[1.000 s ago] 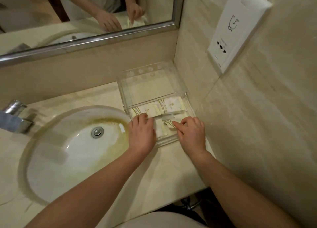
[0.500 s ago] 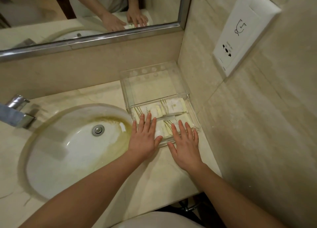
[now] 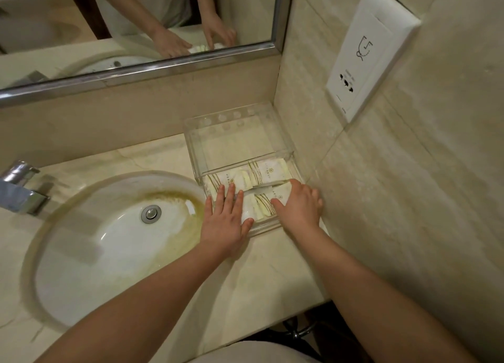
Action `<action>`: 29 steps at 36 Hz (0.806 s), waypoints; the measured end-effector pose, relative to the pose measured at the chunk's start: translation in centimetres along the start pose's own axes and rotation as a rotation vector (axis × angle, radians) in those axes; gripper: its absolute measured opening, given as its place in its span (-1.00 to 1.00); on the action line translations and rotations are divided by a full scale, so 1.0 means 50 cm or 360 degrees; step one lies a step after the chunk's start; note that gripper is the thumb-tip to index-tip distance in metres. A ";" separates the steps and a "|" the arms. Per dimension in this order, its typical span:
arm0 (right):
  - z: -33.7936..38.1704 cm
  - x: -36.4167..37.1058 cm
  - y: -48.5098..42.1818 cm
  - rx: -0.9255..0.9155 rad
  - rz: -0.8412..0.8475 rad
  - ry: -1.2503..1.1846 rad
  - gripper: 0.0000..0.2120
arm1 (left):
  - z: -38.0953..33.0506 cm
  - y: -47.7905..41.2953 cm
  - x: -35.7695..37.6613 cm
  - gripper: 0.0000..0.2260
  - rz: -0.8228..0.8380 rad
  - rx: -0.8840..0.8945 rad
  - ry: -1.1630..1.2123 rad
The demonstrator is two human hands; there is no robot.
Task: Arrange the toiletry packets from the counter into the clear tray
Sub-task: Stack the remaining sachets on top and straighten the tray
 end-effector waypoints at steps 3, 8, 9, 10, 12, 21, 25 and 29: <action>-0.005 -0.001 -0.008 0.0066 0.0044 0.0003 -0.36 | 0.000 0.001 -0.002 -0.31 -0.0005 -0.0004 0.0012; -0.019 -0.016 -0.001 0.0092 -0.0063 -0.0224 -0.68 | -0.002 -0.002 -0.004 -0.30 0.0011 -0.0012 -0.0012; -0.024 -0.012 0.002 0.0094 -0.0052 -0.0309 -0.71 | -0.002 -0.002 -0.003 -0.30 0.0015 -0.0013 -0.0010; -0.030 -0.007 0.005 0.0097 -0.0034 -0.0419 -0.74 | -0.002 -0.001 -0.003 -0.30 0.0018 -0.0016 -0.0006; -0.038 -0.003 0.016 0.0079 -0.0008 -0.0686 -0.78 | -0.001 -0.001 -0.002 -0.29 0.0023 -0.0018 0.0006; -0.048 -0.001 0.029 0.0207 -0.0002 -0.1373 -0.81 | 0.000 0.000 0.000 -0.31 0.0027 -0.0022 0.0000; -0.031 -0.014 0.014 0.0126 -0.0109 -0.0665 -0.64 | -0.002 0.002 -0.005 -0.31 0.0008 -0.0012 0.0011; -0.002 -0.029 0.031 -0.0138 -0.0361 -0.0113 -0.44 | -0.002 0.007 -0.012 -0.35 -0.0056 -0.0004 0.0063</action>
Point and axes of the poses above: each hand's wrist, its own y-axis away from the middle knuckle, its own x-axis out of the palm, z = x × y, the point moved 5 cm from there along -y, towards the middle knuckle, and after that the axes turned 3 degrees about y, right-handed, at the moved point
